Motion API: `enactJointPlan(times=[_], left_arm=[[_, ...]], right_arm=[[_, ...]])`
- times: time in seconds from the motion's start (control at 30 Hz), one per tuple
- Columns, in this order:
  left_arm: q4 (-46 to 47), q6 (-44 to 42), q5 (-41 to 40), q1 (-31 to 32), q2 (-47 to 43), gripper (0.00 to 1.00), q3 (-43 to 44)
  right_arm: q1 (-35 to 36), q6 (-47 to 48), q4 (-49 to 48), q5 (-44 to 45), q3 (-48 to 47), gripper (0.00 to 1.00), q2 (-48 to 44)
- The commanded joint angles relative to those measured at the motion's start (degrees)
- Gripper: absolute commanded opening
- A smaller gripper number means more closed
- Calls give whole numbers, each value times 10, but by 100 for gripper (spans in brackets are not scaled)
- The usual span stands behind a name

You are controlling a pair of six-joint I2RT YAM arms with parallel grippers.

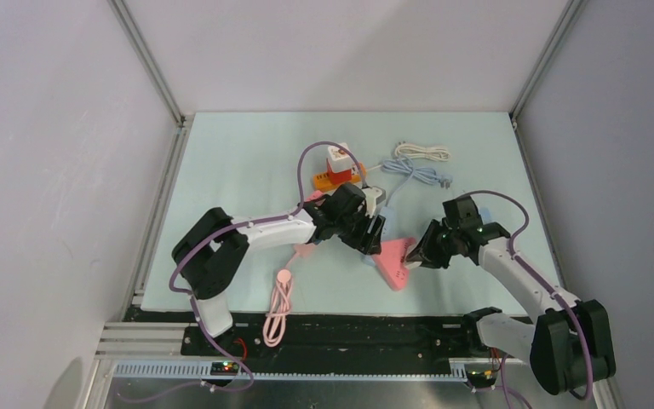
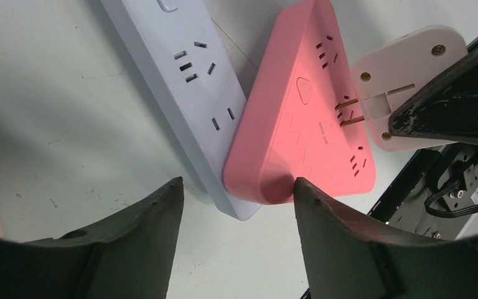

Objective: Insert the plug
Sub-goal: Insert the plug into the socket.

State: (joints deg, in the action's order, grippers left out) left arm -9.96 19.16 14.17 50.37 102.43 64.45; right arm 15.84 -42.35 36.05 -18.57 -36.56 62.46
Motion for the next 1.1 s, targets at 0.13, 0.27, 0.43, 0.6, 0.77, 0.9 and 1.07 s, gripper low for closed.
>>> enactJointPlan(times=[0.13, 0.27, 0.43, 0.6, 0.77, 0.9, 1.07], left_arm=[[-4, -26, -21, 1, 4, 69, -13], [-4, -27, -19, 1, 5, 69, -15], [-4, -29, -11, 1, 16, 69, -12], [-5, -28, -3, 1, 28, 69, -5], [-5, -25, 5, 1, 47, 63, 6], [-5, -24, 14, 1, 61, 60, 11], [-4, -27, 17, 1, 68, 48, 8]], right_arm=[[19, 4, -2, 26, -32, 0, 21], [32, -3, -8, 34, -34, 0, 30], [60, -23, -5, 49, -53, 0, 58], [82, -67, 16, 87, -74, 0, 66], [97, -106, 13, 116, -77, 0, 62], [118, -136, 1, 134, -77, 0, 70], [139, -166, -14, 153, -77, 0, 71]])
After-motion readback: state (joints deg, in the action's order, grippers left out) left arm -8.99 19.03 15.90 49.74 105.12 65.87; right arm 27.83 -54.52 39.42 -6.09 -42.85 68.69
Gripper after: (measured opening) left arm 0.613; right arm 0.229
